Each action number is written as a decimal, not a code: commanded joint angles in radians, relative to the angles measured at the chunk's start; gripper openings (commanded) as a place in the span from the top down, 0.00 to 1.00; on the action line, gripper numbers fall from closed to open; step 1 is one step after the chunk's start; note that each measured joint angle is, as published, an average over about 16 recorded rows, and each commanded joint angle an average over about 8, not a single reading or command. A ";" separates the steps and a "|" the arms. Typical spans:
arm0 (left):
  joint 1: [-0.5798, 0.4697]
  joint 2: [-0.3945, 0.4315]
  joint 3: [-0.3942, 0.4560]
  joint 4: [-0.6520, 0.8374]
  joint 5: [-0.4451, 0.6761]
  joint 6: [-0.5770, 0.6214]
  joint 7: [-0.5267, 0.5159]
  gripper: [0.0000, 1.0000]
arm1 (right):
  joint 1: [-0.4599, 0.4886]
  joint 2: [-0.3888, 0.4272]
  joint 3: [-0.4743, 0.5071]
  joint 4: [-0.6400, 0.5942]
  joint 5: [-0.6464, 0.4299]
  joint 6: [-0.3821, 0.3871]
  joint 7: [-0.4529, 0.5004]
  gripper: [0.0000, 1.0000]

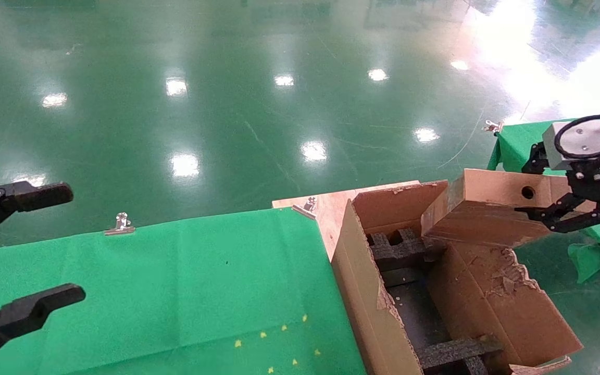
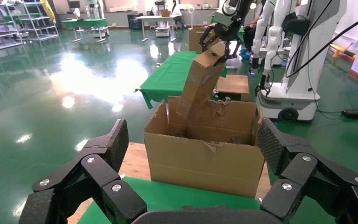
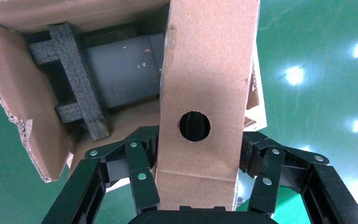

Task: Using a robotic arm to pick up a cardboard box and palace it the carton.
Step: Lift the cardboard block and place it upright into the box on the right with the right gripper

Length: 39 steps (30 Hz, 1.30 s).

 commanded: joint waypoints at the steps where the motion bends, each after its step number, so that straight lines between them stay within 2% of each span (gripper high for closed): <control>1: 0.000 0.000 0.000 0.000 0.000 0.000 0.000 0.00 | 0.011 0.012 -0.020 0.000 0.005 0.000 0.003 1.00; 6: 0.000 0.000 0.000 0.000 0.000 0.000 0.000 0.00 | 0.007 0.011 -0.018 -0.003 0.014 0.011 0.015 1.00; 9: 0.000 0.000 0.000 0.000 0.000 0.000 0.000 0.00 | -0.005 0.011 -0.022 -0.017 0.031 0.023 0.064 1.00; 21: 0.000 0.000 0.000 0.000 0.000 0.000 0.000 0.00 | -0.089 0.023 -0.044 -0.118 0.106 0.092 0.504 1.00; 26: 0.000 0.000 0.000 0.000 0.000 0.000 0.000 0.00 | -0.110 0.048 -0.049 -0.142 0.126 0.124 0.627 1.00; 31: 0.000 0.000 0.000 0.001 0.000 0.000 0.000 0.00 | -0.116 0.058 -0.056 -0.151 0.130 0.143 0.662 1.00; 39: 0.000 0.000 0.000 0.000 0.000 0.000 0.000 0.00 | -0.117 0.056 -0.053 -0.149 0.127 0.138 0.649 1.00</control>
